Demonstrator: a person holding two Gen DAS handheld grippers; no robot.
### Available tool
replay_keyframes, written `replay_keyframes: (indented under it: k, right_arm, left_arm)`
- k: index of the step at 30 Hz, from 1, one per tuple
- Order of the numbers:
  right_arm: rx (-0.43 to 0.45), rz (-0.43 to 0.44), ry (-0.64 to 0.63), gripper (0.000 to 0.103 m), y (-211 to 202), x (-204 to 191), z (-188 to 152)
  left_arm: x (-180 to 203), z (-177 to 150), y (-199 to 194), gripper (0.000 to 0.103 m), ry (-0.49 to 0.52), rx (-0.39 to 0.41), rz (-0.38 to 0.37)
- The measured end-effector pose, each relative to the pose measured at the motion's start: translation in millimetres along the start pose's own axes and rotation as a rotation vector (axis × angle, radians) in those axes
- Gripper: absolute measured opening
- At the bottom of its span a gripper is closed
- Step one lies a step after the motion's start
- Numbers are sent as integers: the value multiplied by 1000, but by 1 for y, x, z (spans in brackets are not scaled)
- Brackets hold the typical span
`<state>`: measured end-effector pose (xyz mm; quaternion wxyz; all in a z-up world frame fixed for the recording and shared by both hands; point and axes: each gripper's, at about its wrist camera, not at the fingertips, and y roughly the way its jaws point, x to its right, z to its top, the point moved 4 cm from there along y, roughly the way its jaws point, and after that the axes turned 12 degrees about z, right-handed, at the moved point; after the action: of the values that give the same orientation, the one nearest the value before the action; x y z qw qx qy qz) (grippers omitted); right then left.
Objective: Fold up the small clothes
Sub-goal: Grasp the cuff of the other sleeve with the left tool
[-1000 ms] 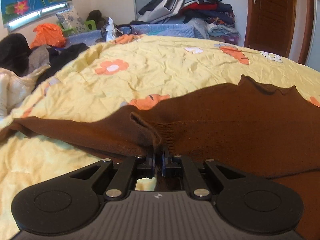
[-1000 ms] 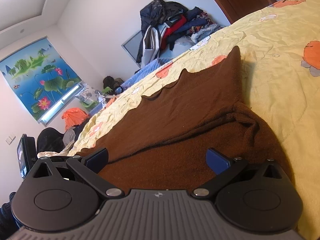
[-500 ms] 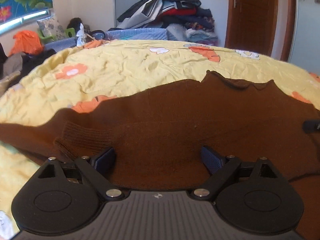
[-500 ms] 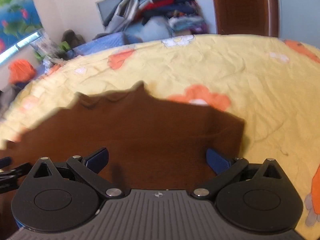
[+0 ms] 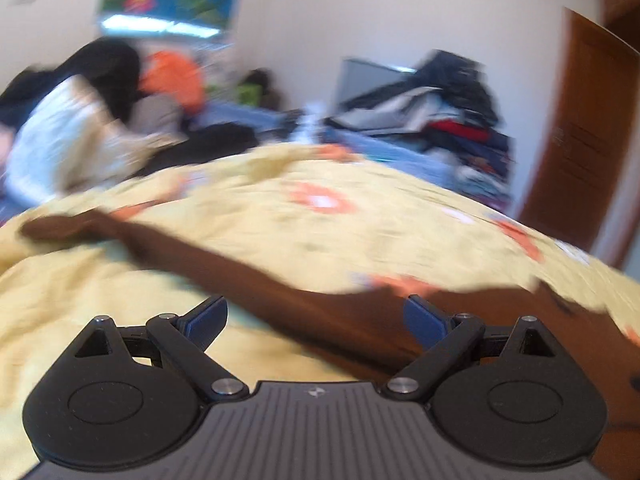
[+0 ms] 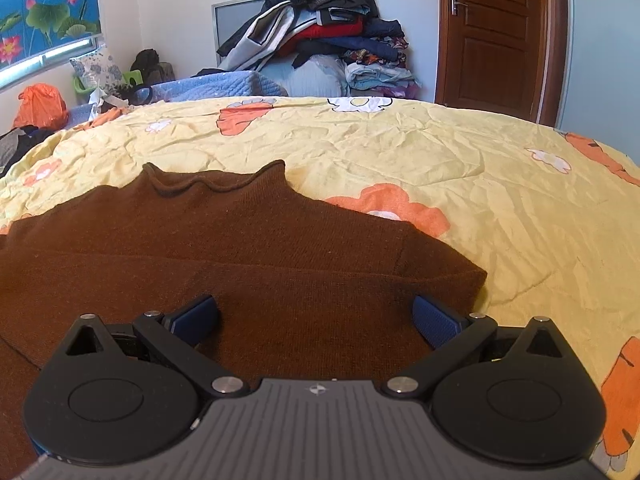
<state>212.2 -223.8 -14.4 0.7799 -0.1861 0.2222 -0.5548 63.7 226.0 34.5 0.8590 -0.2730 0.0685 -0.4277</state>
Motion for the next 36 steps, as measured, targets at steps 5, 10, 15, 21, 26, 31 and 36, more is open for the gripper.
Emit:
replay_keyframes:
  k: [5, 10, 15, 21, 26, 31, 36]
  right_arm:
    - [-2, -9, -6, 103, -2, 0, 0]
    - [-1, -9, -5, 103, -1, -1, 0]
    - [1, -7, -2, 103, -1, -1, 0]
    - [2, -6, -1, 103, -1, -1, 0]
    - [2, -6, 0, 103, -1, -1, 0]
    - [5, -5, 4, 103, -1, -1, 0]
    - [6, -3, 6, 103, -1, -1, 0]
  left_arm:
    - [-127, 44, 54, 96, -497, -114, 130]
    - [-186, 50, 90, 95, -721, -214, 190]
    - [-191, 45, 95, 92, -711, -199, 219]
    - [-181, 53, 65, 92, -842, -229, 53]
    - [-164, 90, 74, 93, -735, -230, -17]
    - [-172, 89, 147, 90, -645, -503, 156]
    - [-169, 92, 174, 78, -584, -567, 207]
